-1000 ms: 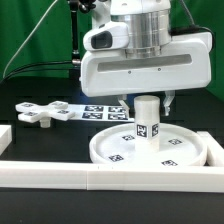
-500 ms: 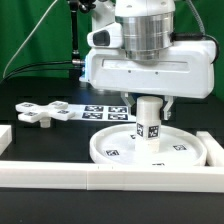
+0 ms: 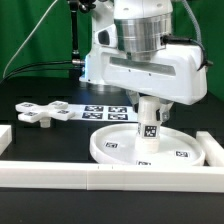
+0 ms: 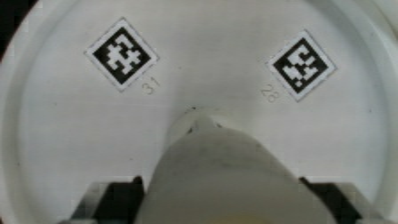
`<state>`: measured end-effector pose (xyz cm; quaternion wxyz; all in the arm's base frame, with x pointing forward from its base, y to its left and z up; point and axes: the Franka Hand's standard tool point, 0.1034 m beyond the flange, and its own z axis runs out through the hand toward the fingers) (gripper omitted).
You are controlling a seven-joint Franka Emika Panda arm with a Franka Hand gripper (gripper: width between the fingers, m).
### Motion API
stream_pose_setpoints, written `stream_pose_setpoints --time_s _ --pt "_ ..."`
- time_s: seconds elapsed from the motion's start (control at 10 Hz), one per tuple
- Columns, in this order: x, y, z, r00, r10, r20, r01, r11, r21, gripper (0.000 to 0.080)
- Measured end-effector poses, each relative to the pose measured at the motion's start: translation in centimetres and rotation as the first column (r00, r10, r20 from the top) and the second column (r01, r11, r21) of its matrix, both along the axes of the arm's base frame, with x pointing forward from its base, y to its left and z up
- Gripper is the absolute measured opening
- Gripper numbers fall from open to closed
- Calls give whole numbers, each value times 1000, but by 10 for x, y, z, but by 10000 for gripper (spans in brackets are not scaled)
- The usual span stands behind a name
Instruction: Assemble round table
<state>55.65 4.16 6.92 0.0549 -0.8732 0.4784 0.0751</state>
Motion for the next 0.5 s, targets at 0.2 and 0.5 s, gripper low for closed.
stream_pose_setpoints --time_s 0.2,0.5 --pt "1 0 0 980 -198 -4 198 980 3 409" --pt "1 4 -1 974 -227 -11 227 974 13 627"
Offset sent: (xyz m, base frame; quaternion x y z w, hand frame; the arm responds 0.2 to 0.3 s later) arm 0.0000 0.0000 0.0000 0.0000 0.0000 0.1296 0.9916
